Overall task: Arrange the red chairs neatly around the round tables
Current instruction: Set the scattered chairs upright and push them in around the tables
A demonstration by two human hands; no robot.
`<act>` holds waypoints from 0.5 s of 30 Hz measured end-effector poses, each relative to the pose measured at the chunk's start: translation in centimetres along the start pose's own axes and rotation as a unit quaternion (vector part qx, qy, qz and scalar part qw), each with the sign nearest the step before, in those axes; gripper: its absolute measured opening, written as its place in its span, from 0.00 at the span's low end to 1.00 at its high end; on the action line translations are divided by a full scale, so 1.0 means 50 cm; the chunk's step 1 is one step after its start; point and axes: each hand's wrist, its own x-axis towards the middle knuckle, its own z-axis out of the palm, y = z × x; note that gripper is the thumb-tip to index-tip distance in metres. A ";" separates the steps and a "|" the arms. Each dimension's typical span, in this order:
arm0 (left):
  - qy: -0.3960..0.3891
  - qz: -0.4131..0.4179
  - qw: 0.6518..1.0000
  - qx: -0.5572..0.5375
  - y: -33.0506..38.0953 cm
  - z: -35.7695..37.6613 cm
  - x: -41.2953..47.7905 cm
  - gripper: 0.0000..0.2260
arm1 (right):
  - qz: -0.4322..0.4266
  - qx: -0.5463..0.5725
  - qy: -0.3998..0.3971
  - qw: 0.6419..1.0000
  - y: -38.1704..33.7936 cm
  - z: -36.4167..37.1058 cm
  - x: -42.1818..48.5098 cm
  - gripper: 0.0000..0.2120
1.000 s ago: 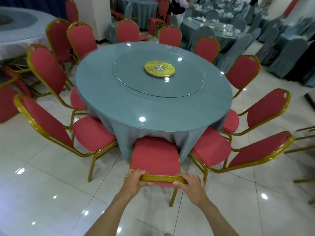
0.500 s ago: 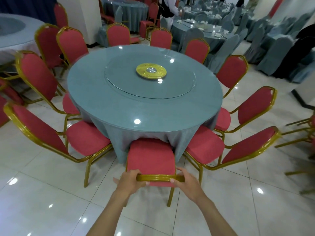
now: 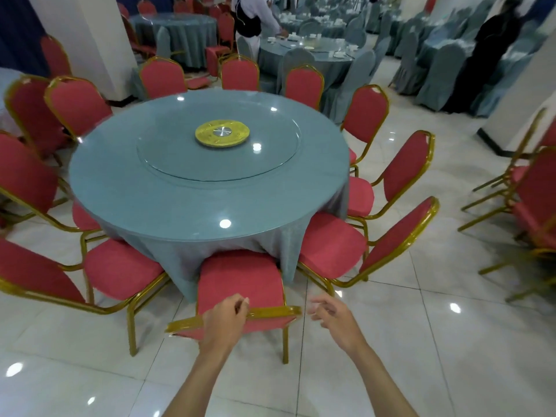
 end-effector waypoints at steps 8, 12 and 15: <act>0.039 -0.033 0.988 0.145 0.167 0.146 -0.041 0.12 | 0.043 0.093 0.041 0.994 0.133 -0.219 -0.026 0.08; 0.053 -0.063 0.991 0.102 0.235 0.216 -0.045 0.10 | 0.047 0.111 0.045 0.992 0.189 -0.327 -0.027 0.07; 0.021 -0.070 0.997 0.019 0.283 0.284 -0.045 0.09 | 0.042 0.122 0.052 0.990 0.199 -0.414 -0.028 0.07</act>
